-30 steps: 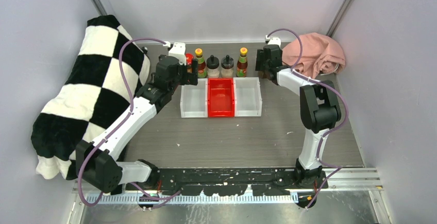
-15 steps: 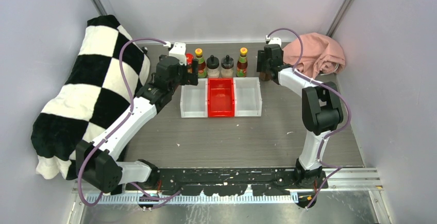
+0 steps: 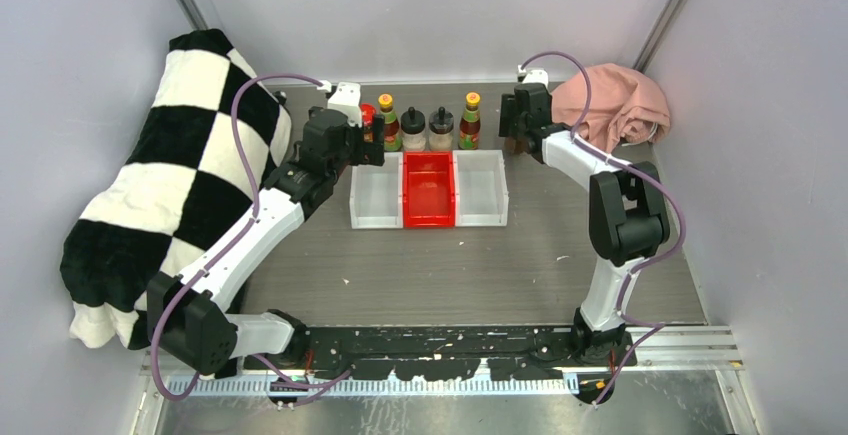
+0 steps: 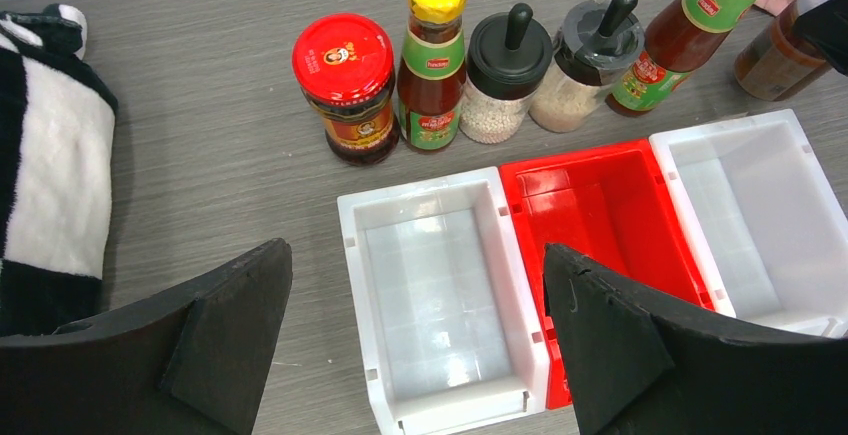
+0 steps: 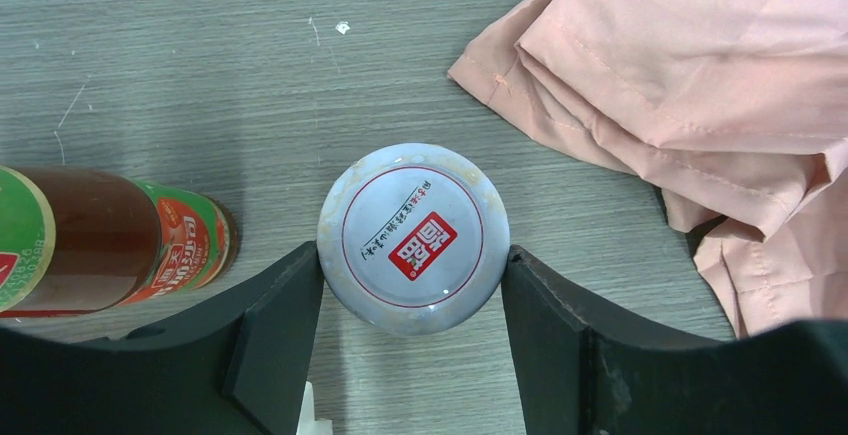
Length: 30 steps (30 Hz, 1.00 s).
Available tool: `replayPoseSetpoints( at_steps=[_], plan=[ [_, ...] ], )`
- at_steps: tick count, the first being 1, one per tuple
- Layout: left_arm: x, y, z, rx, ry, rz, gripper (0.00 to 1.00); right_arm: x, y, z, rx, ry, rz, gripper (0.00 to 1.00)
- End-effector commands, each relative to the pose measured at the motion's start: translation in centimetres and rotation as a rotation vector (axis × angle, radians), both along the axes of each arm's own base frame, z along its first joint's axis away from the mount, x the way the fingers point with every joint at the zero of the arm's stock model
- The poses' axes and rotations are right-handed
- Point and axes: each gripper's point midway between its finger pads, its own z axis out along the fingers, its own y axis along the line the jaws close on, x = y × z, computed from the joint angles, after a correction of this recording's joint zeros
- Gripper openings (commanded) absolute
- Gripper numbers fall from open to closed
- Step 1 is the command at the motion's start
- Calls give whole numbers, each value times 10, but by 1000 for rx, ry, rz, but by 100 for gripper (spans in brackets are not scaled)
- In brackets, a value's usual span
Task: Organize the condiment bottles
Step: Pick up the bottle from the center of the board.
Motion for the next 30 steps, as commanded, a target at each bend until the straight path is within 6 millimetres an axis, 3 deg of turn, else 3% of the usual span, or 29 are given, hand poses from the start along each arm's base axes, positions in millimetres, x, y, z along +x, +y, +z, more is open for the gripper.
replayPoseSetpoints(
  at_steps=[1,30],
  plan=[
    [-1,1,18,-15,-58,5,97,15,0,97,43,-251,-16,1],
    [-5,1,22,-20,-70,3,97,-11,10,146,41,-325,5,1]
  ],
)
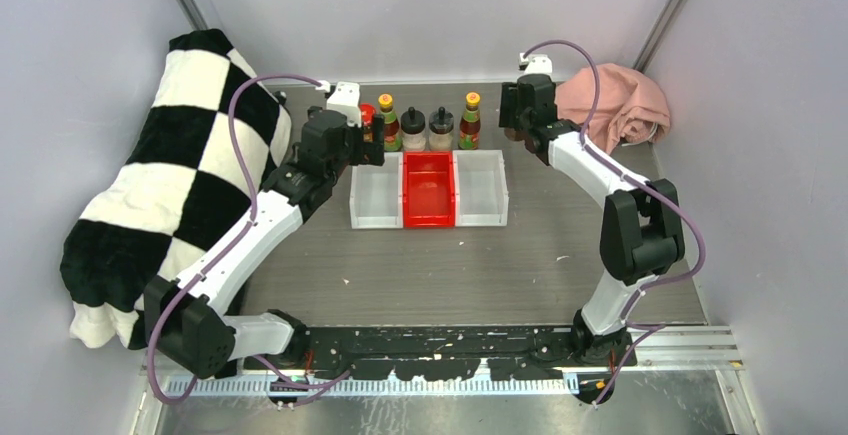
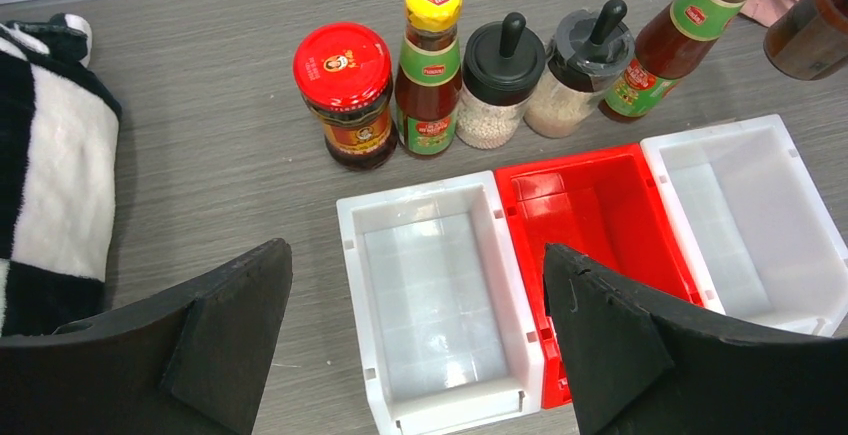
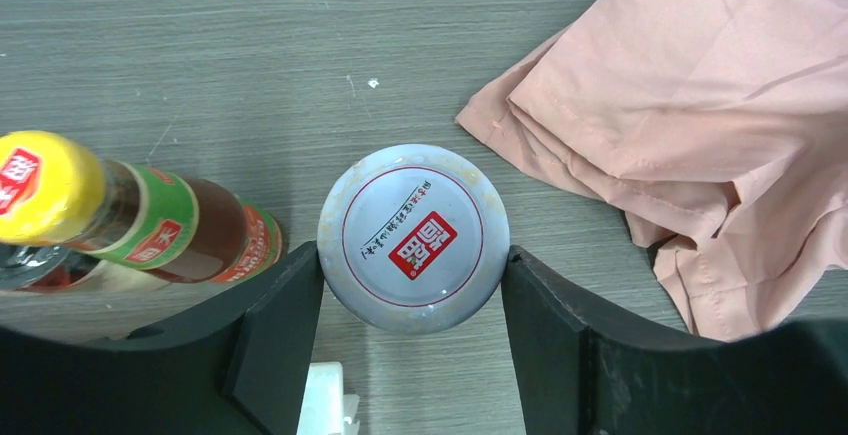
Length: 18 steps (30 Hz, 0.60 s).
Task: Organize the condiment bottles
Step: Pick up the bottle from the center of the board, then place the bottle in the storage box.
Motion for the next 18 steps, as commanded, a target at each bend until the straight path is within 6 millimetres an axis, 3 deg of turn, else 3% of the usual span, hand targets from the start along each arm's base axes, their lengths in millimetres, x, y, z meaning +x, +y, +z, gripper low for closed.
replayPoseSetpoints(
  at_steps=[1,18],
  plan=[
    [-2,1,16,-15,-55,4,97,-1,3,90,43,-230,-11,1],
    [-5,2,19,-12,-72,11,97,-45,32,114,16,-263,39,1]
  ],
)
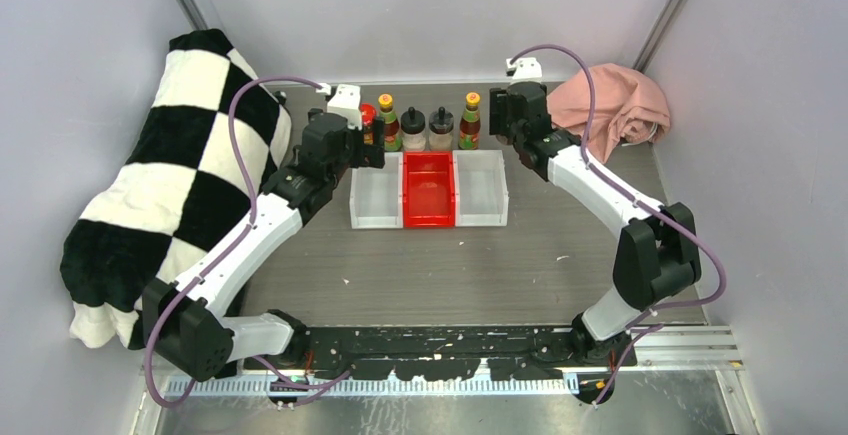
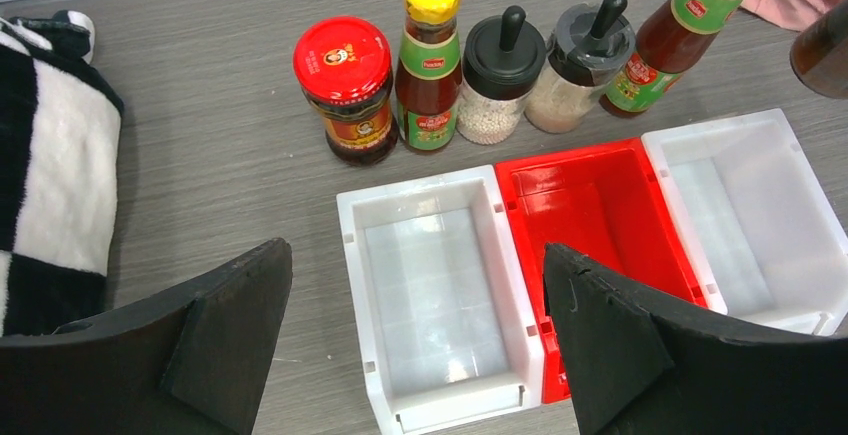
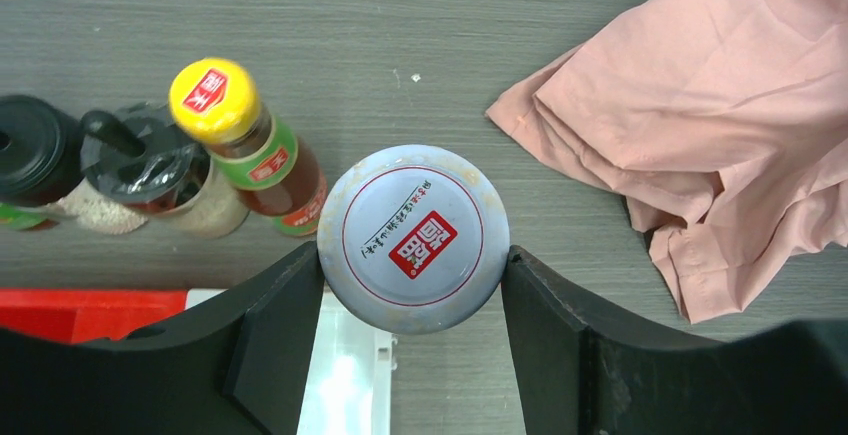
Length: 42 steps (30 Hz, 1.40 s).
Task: Organize the condiment bottles
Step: Place the bottle in the storage box.
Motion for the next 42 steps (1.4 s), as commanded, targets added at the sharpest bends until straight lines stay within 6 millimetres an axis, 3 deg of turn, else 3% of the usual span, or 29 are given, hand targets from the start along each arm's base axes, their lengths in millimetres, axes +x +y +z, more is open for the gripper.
replayPoseSetpoints(
  at_steps=[1,14,22,42],
  plan=[
    [0,2,19,-16,-67,9,97,-10,5,74,52,-202,-14,1],
    [2,3,12,-4,-58,23,97,-45,32,77,52,-215,37,1],
    [2,5,10,10,-60,32,97,-62,46,69,76,-203,65,1],
    [4,5,5,26,-52,39,97,-70,64,42,177,-173,119,1]
  ],
)
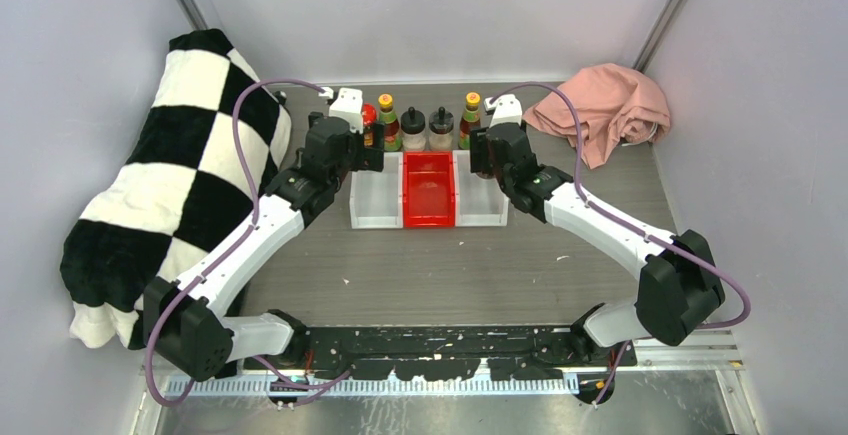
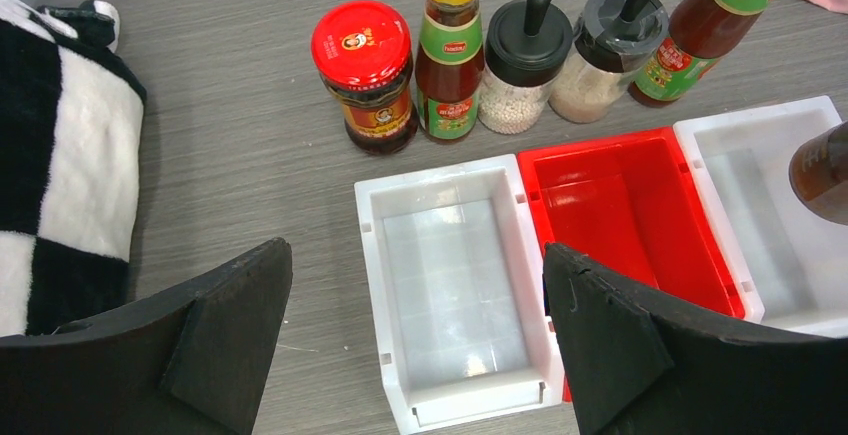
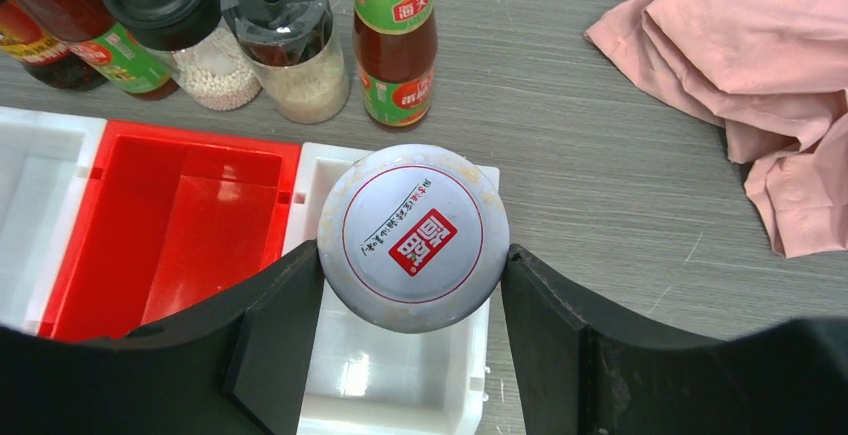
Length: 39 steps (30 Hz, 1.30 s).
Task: Organize the condiment bottles
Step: Place the bottle in the storage box.
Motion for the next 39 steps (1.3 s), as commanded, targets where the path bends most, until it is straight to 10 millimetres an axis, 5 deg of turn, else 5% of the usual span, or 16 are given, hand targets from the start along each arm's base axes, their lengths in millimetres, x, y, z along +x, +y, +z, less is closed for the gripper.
replayPoseSetpoints(
  at_steps=[1,39],
  plan=[
    [5,-1,14,-16,-57,11,97,11,11,63,158,-190,-1,1],
    [13,1,-3,33,-24,36,97,44,45,5,192,-166,61,1]
  ],
)
